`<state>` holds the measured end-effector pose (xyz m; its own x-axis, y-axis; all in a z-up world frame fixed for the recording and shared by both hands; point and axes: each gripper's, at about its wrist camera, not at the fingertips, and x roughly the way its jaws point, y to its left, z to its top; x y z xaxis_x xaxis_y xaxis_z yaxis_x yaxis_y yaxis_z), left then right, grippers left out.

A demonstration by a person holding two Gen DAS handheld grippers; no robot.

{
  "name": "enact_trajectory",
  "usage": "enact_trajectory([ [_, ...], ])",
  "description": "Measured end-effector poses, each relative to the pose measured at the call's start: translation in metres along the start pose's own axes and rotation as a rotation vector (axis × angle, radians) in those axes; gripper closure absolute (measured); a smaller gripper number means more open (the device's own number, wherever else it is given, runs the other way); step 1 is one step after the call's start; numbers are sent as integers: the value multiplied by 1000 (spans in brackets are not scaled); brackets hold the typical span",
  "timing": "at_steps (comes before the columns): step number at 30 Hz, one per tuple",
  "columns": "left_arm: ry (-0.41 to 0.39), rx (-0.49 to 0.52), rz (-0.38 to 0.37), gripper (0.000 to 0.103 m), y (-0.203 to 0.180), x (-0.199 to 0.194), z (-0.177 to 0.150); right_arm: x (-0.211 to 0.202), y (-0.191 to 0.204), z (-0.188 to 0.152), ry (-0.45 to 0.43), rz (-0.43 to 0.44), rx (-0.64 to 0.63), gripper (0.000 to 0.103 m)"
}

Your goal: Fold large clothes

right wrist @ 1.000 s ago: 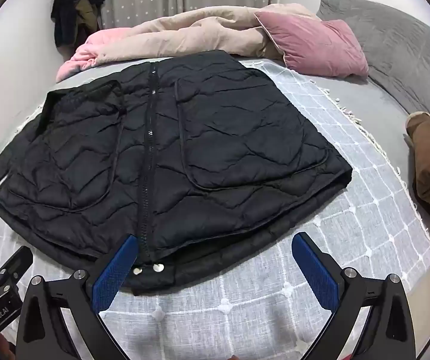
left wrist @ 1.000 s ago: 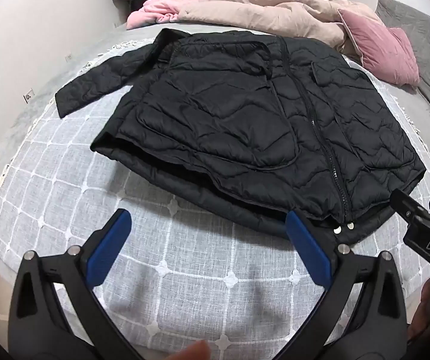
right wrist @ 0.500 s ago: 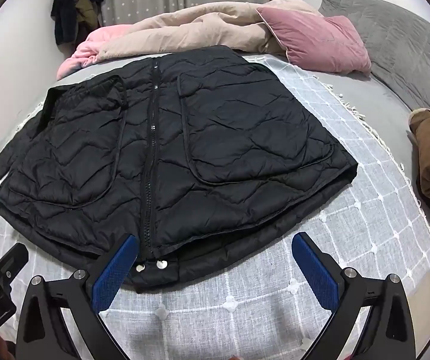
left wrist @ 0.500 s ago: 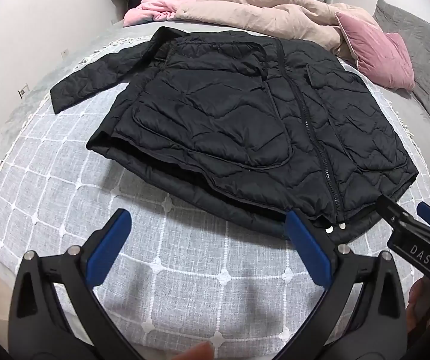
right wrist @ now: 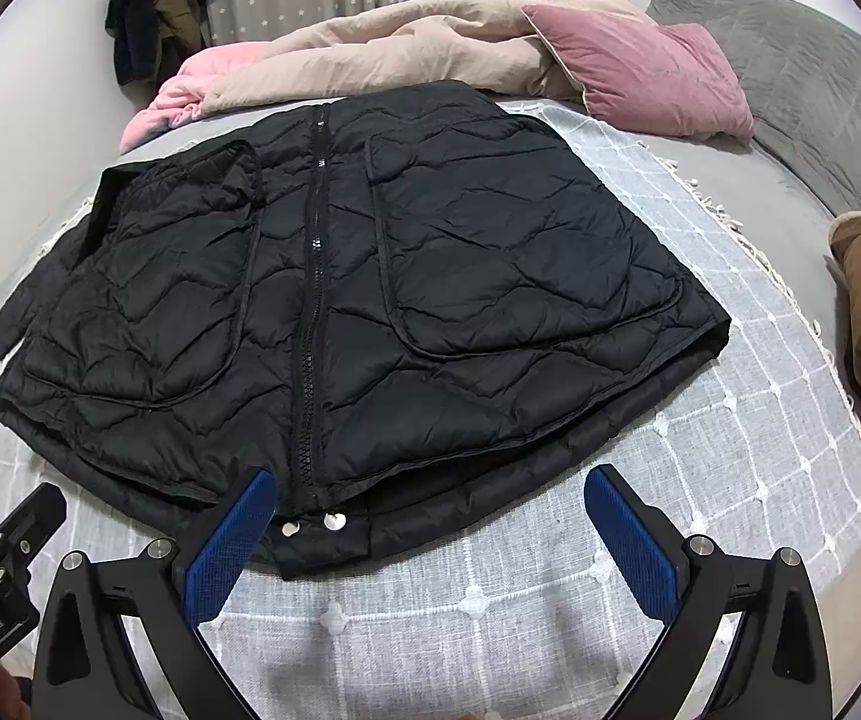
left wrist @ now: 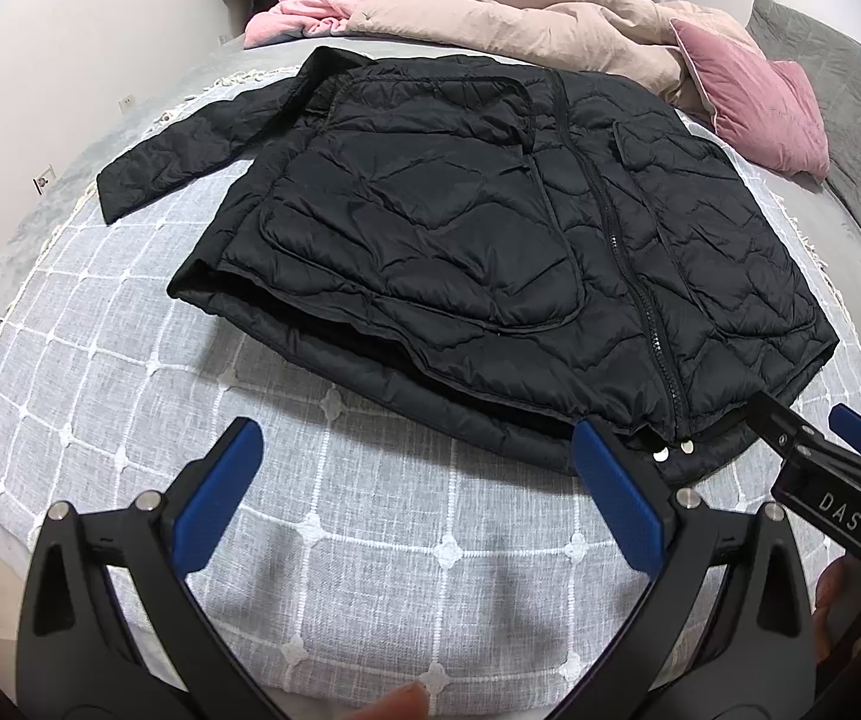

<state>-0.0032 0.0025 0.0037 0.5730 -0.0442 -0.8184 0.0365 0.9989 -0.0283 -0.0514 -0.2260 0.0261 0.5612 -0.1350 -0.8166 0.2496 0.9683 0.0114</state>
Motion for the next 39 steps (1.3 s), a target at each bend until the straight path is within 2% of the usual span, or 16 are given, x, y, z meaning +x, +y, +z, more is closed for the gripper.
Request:
enact_trajectory([
  [39, 14, 7, 5, 1, 0, 5, -2, 3, 0, -1, 14, -2, 0, 0],
])
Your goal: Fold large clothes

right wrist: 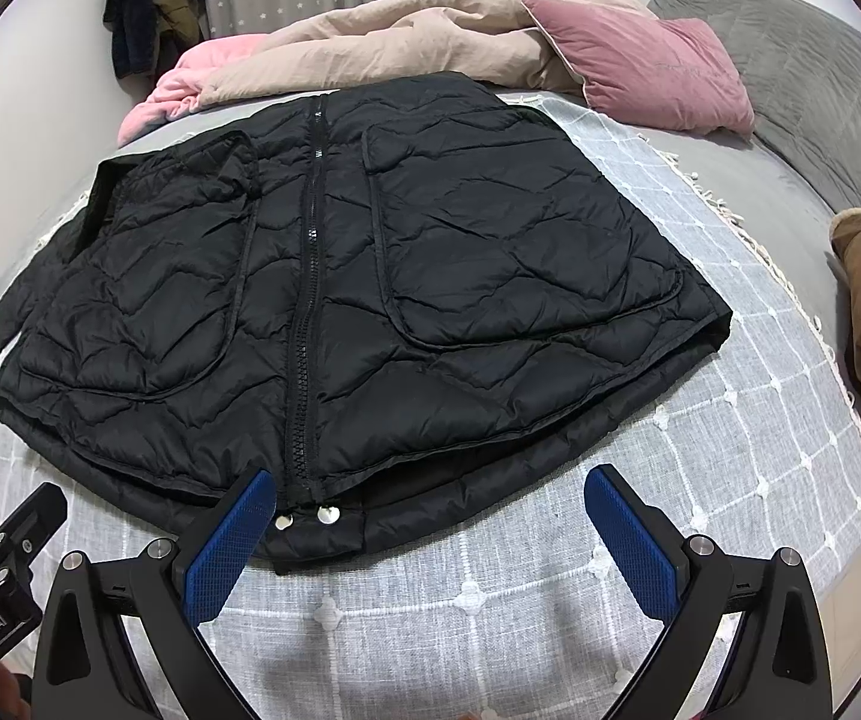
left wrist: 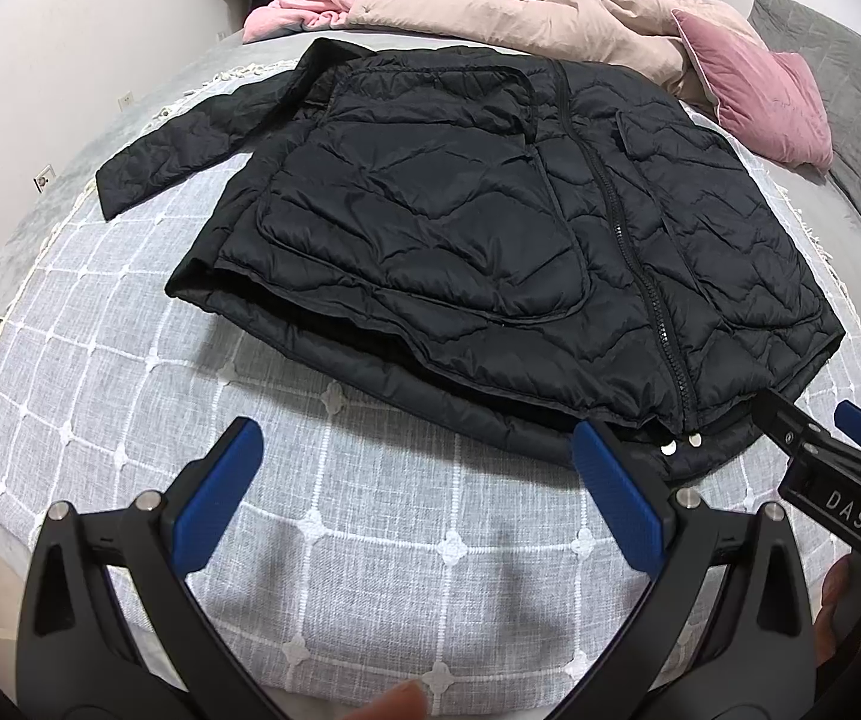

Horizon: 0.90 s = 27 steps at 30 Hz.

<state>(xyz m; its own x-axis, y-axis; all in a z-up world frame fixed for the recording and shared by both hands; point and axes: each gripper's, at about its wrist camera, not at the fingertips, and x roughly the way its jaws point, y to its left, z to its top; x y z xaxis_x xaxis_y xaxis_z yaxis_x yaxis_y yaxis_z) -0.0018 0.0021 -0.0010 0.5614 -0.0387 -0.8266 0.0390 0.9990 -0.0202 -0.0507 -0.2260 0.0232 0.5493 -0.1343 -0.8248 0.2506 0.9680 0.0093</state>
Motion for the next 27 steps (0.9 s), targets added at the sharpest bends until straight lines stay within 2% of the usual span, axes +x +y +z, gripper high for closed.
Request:
enact_trajectory([
  [27, 18, -20, 25, 1, 9, 9, 2, 1, -2, 0, 11, -18, 1, 0],
])
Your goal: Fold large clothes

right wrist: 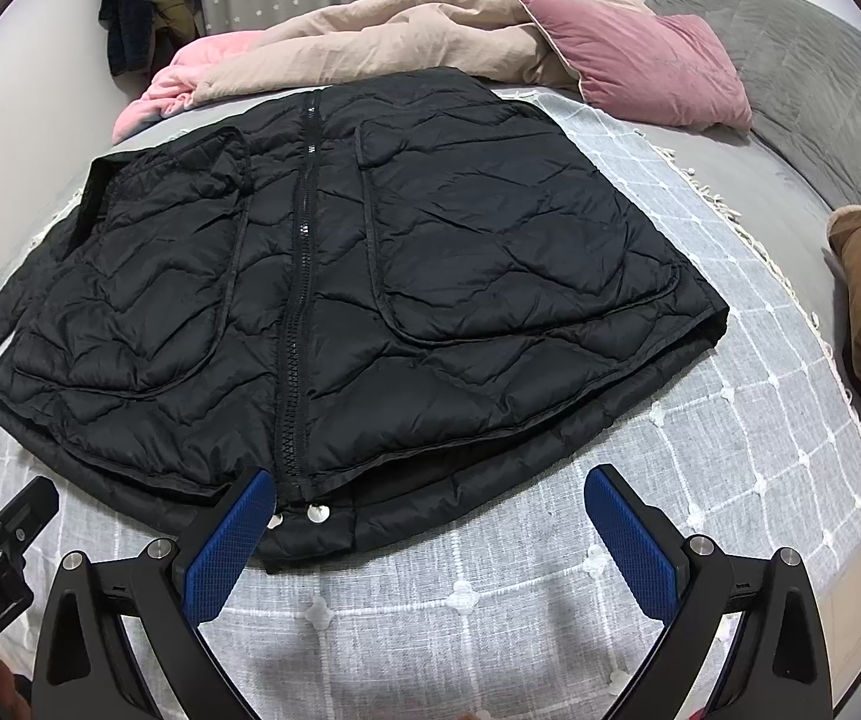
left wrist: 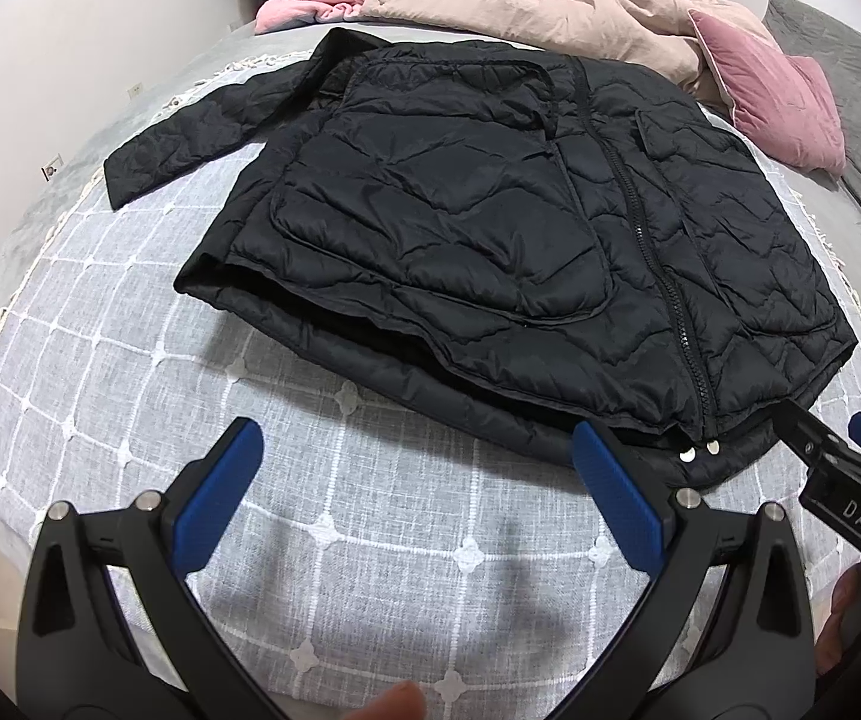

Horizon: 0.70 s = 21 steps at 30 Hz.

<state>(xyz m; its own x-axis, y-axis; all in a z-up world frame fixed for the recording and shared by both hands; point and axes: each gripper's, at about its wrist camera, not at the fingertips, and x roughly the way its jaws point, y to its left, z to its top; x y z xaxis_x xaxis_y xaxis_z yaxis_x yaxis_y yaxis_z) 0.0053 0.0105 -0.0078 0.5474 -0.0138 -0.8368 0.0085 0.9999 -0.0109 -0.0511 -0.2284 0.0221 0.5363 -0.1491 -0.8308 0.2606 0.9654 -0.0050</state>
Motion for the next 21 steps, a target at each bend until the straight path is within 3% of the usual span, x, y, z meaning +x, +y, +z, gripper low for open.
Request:
enact_trajectory([
  [5, -17, 15, 10, 1, 0, 1, 2, 4, -1, 1, 7, -24, -7, 0],
  [12, -34, 75, -140, 1, 1, -7, 8, 8, -7, 0, 21, -55, -37, 0],
  [17, -114, 216, -51, 1, -6, -28, 23, 7, -21, 7, -22, -121, -51, 0],
  [19, -100, 223, -65, 1, 1, -31, 32, 5, -26, 17, -9, -139, -60, 0],
  [21, -36, 202, -100, 1, 16, -27, 51, 2, -37, 31, 2, -95, -14, 0],
])
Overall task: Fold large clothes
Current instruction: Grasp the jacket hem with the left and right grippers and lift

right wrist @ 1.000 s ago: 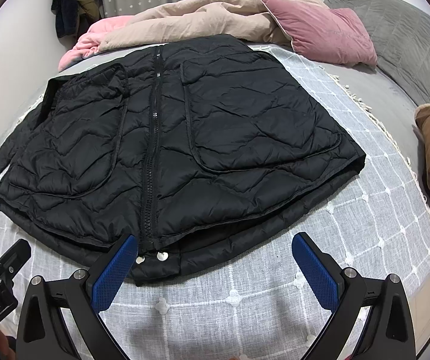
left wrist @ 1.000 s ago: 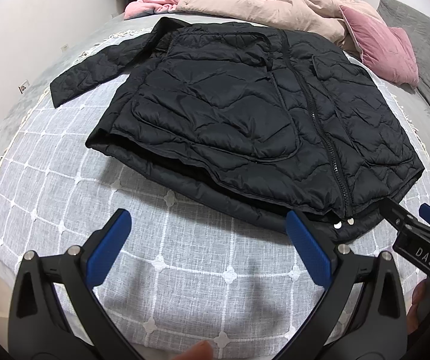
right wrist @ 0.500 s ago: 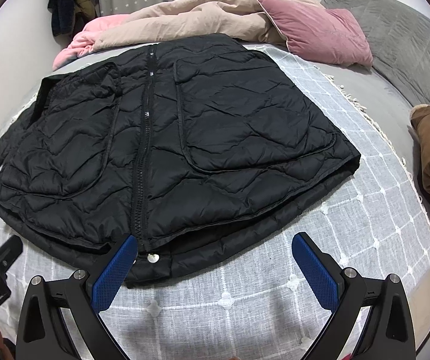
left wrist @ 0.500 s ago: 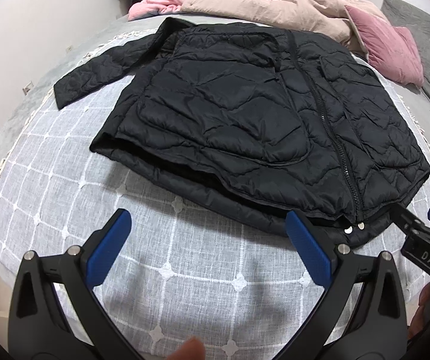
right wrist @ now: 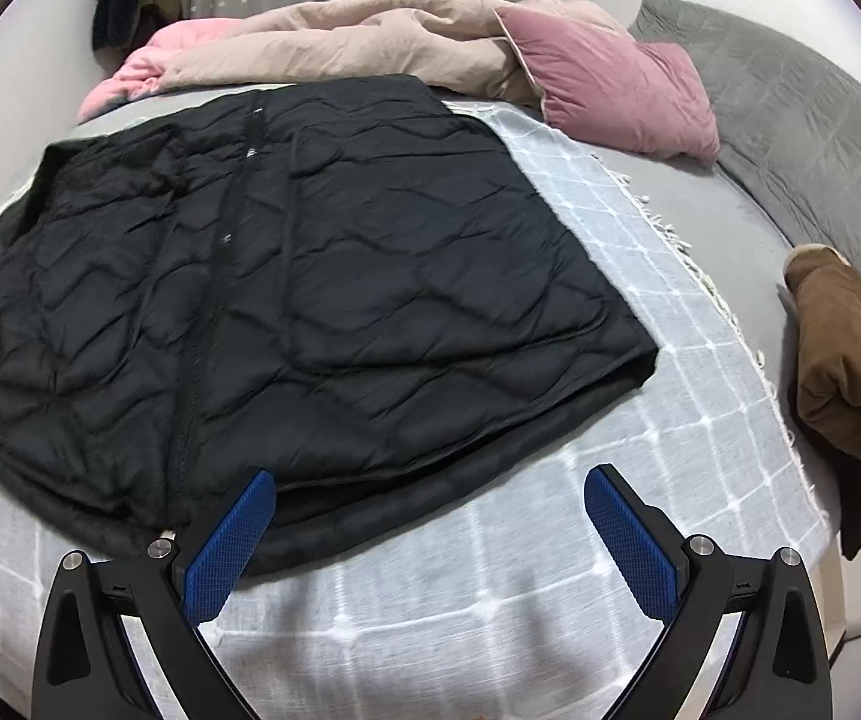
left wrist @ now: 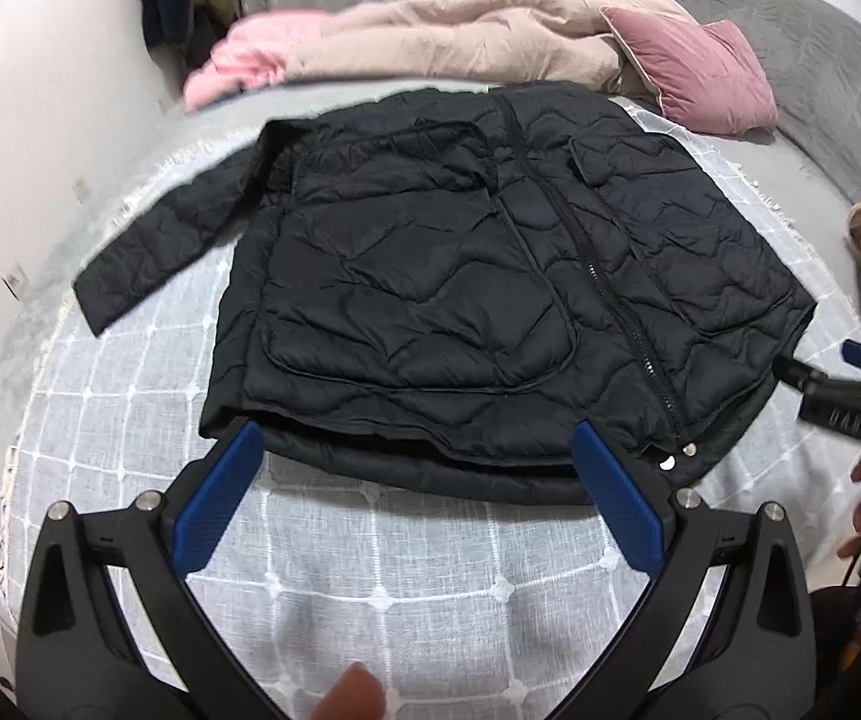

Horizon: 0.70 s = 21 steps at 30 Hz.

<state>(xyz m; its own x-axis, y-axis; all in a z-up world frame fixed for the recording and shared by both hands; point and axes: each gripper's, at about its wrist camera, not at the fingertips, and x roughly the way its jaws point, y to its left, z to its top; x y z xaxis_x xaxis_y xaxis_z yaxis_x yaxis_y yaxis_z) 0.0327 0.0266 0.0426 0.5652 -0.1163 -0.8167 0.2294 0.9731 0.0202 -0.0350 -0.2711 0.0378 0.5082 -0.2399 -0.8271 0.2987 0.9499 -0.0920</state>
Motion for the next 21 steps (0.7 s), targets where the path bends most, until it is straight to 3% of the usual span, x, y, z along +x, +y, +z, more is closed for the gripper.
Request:
enact_trajectory([
  [4, 37, -135, -16, 1, 44, 14, 14, 12, -38, 32, 72, 191, 168, 0],
  [6, 44, -183, -23, 1, 63, 26, 13, 24, -57, 42, 86, 190, 238, 0],
  [8, 54, -253, -47, 1, 86, 45, 7, 36, -85, 46, 47, 143, 334, 0],
  [10, 83, -302, -73, 15, 101, 62, 2, 54, -113, 42, 46, 150, 440, 0],
  [14, 95, -291, -106, 18, 109, 85, 6, 99, -167, 28, 81, 387, 718, 1],
  [17, 138, -294, -114, 30, 106, 101, 3, 125, -181, 17, 121, 489, 799, 17],
  [18, 163, -306, -124, 36, 106, 108, -1, 134, -181, 14, 131, 529, 805, 26],
  [20, 201, -333, -135, 52, 108, 116, -8, 138, -184, 12, 104, 545, 795, 41],
  [21, 204, -344, -147, 70, 107, 117, -12, 138, -182, 12, 93, 544, 787, 60],
])
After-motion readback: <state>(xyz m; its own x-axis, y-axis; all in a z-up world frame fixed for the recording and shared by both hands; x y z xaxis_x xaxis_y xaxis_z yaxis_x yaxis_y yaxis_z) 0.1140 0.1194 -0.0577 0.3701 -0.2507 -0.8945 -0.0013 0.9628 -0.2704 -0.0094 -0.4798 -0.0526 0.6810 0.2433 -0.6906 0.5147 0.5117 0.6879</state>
